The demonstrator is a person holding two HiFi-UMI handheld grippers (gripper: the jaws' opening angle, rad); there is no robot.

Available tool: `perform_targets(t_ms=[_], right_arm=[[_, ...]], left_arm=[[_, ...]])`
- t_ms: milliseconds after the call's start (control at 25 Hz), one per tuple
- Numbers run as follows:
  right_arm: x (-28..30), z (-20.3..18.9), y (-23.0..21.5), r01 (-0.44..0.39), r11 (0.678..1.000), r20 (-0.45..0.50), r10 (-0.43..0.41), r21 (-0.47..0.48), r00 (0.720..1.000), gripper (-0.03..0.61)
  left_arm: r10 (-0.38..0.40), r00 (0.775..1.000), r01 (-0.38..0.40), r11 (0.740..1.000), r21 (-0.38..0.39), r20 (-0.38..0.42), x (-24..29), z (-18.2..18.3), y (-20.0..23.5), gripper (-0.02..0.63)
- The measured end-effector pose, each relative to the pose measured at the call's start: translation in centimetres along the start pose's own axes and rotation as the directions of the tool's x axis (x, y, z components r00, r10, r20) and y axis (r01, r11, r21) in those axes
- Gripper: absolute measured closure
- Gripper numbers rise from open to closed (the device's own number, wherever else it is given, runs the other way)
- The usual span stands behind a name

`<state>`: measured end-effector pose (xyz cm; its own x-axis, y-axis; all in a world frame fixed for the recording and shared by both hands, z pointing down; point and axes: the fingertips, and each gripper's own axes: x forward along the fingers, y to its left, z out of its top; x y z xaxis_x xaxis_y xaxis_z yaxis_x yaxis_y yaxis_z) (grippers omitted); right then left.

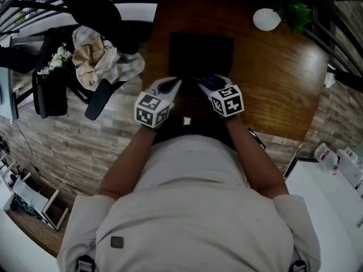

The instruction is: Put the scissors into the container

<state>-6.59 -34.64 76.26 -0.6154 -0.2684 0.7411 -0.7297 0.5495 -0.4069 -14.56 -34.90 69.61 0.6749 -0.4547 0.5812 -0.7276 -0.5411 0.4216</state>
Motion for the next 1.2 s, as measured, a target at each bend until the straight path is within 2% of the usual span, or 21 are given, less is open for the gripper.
perform_targets(t_ms=[360, 680, 800, 1000, 1080, 1200], right_arm=[[-3.0, 3.2, 0.7, 0.064, 0.997, 0.119, -0.057, -0.048, 0.991, 0.327], [-4.6, 3.8, 1.3, 0.082, 0.996, 0.164, -0.075, -0.035, 0.984, 0.346], [-5.7, 4.2, 1.8, 0.098, 0.994, 0.203, -0.087, -0.047, 0.975, 0.427], [-8.2, 6.1, 3.9, 0.098, 0.992, 0.277, -0.072, -0.083, 0.958, 0.495], [-9.5, 6.9, 5.1, 0.094, 0.989, 0.313, -0.053, -0.118, 0.948, 0.569], [-11.4, 8.1, 7.3, 0.088, 0.983, 0.36, -0.025, -0.159, 0.933, 0.571]], left_arm=[[-0.024, 1.0, 0.023, 0.999, 0.036, 0.021, -1.2, 2.0, -1.6, 0.611], [-0.038, 0.999, 0.036, 0.997, 0.07, 0.026, -1.9, 2.9, -3.0, 0.611], [-0.051, 0.998, 0.048, 0.995, 0.082, 0.026, -2.1, 3.0, -3.8, 0.611], [-0.073, 0.997, 0.068, 0.991, 0.119, 0.036, -2.8, 4.1, -4.9, 0.611], [-0.082, 0.995, 0.075, 0.988, 0.135, 0.048, -3.4, 4.8, -5.4, 0.611], [-0.111, 0.991, 0.098, 0.983, 0.157, 0.073, -4.7, 6.3, -6.5, 0.611]])
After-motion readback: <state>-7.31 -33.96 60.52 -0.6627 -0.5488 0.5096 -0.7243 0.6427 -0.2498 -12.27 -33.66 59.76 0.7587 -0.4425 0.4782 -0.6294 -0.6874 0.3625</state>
